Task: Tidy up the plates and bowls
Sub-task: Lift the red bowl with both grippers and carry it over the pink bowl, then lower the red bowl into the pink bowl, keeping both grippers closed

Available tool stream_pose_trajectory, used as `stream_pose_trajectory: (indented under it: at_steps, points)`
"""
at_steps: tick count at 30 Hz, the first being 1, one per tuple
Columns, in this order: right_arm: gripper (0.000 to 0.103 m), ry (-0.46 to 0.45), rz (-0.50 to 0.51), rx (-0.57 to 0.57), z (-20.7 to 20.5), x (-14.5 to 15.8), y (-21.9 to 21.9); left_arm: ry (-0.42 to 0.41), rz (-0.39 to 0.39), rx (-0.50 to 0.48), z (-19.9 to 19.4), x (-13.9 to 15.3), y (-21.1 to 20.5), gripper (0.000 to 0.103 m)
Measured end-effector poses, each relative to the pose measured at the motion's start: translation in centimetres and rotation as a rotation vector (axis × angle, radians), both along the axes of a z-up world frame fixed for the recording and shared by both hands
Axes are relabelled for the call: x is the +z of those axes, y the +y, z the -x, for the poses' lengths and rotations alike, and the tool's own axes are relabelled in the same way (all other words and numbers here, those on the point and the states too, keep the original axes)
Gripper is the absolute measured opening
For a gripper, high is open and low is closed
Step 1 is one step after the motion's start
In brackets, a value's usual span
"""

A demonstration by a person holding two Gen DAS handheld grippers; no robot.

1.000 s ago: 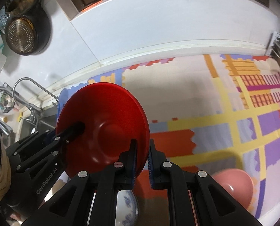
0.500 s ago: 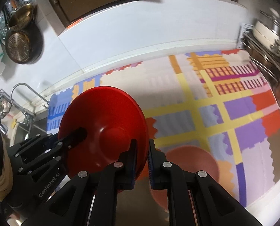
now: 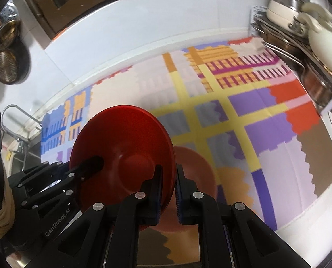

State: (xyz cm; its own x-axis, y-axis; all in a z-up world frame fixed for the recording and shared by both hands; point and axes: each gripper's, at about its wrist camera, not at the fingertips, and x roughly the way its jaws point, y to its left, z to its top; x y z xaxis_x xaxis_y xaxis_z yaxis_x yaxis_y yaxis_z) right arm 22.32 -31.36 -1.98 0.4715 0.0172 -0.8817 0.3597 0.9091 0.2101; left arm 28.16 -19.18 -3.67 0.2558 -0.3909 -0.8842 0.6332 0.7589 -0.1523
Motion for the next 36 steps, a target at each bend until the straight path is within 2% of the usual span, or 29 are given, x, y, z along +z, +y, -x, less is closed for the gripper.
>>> stream_pose_trajectory:
  at_steps: [17,26,29,31,36]
  points:
    - [0.012,0.094,-0.036,-0.015,1.8,-4.3,-2.0,0.050,-0.102,-0.021,1.6,-4.0,-2.3,0.017]
    - [0.013,0.118,-0.024,0.001,2.1,-5.4,-1.9,0.036,-0.111,-0.042,2.0,-4.0,-2.6,0.024]
    - [0.013,0.109,-0.023,0.001,2.3,-5.4,-2.0,0.015,-0.115,-0.053,2.1,-3.7,-2.5,0.033]
    - [0.018,0.112,-0.004,0.011,2.3,-5.3,-1.7,0.000,-0.115,-0.061,2.2,-3.3,-2.4,0.041]
    - [0.030,0.100,0.110,0.018,2.8,-4.2,-1.0,-0.044,-0.109,-0.063,2.3,-2.3,-1.9,0.046]
